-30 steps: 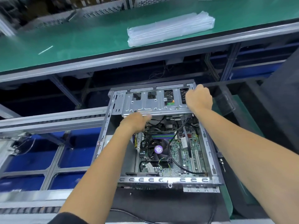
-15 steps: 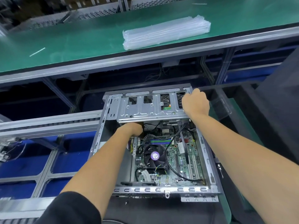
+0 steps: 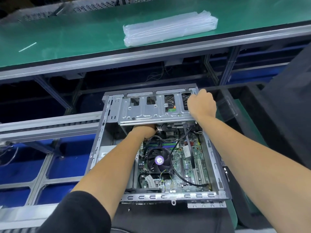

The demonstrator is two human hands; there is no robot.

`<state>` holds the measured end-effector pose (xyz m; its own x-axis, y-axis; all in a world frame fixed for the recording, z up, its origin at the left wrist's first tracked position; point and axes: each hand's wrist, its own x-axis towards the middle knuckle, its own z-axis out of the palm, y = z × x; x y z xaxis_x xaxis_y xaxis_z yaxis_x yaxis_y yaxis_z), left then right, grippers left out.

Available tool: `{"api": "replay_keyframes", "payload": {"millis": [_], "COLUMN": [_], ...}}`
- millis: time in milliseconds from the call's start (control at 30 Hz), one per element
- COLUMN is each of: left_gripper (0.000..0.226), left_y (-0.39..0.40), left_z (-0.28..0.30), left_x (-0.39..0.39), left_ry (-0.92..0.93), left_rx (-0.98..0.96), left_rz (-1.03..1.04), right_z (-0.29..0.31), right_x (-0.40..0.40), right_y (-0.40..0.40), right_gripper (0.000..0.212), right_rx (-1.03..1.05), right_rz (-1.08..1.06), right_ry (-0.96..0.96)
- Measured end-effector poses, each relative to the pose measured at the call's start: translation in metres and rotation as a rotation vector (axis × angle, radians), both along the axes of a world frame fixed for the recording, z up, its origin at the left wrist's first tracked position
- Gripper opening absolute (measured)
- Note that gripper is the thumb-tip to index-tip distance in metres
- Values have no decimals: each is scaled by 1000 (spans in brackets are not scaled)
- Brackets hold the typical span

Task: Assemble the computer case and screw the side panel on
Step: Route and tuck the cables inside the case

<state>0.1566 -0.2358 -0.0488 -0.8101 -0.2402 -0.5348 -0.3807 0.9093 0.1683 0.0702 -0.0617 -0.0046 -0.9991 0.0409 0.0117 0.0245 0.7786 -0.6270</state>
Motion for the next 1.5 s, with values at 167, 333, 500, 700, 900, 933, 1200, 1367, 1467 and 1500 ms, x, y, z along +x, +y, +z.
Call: {"api": "replay_keyframes", "payload": {"millis": [167, 333, 500, 700, 900, 933, 1200, 1367, 1467, 1500], "left_gripper": [31, 32, 26, 22, 30, 30, 9, 21, 28, 30], "left_y": [-2, -1, 0, -1, 5, 3, -9, -7, 3, 5], "left_z": [0, 13, 14, 15, 5, 6, 12, 7, 6, 7], "left_x": [4, 12, 23, 30, 23, 24, 15, 14, 9, 7], "left_ry": [-72, -116, -147, -12, -122, -121, -245, -59, -35, -37], "left_rx": [11, -102, -209, -273, -241, -261, -259, -254, -21, 57], "left_rz": [81, -91, -90, -95, -86, -80, -51, -10, -7, 10], "right_z": [1, 4, 4, 4, 0, 0, -1, -2, -2, -1], "right_x": [1, 3, 4, 3, 1, 1, -1, -2, -2, -2], "right_y": [1, 0, 1, -1, 1, 1, 1, 0, 0, 0], "right_gripper": [40, 39, 39, 39, 38, 38, 39, 39, 39, 39], "right_rx": [12, 18, 21, 11, 3, 2, -6, 15, 22, 23], "right_rz": [5, 12, 13, 14, 12, 14, 10, 14, 16, 15], "right_ry": [9, -7, 1, -1, 1, 2, -1, 4, 4, 3]}}
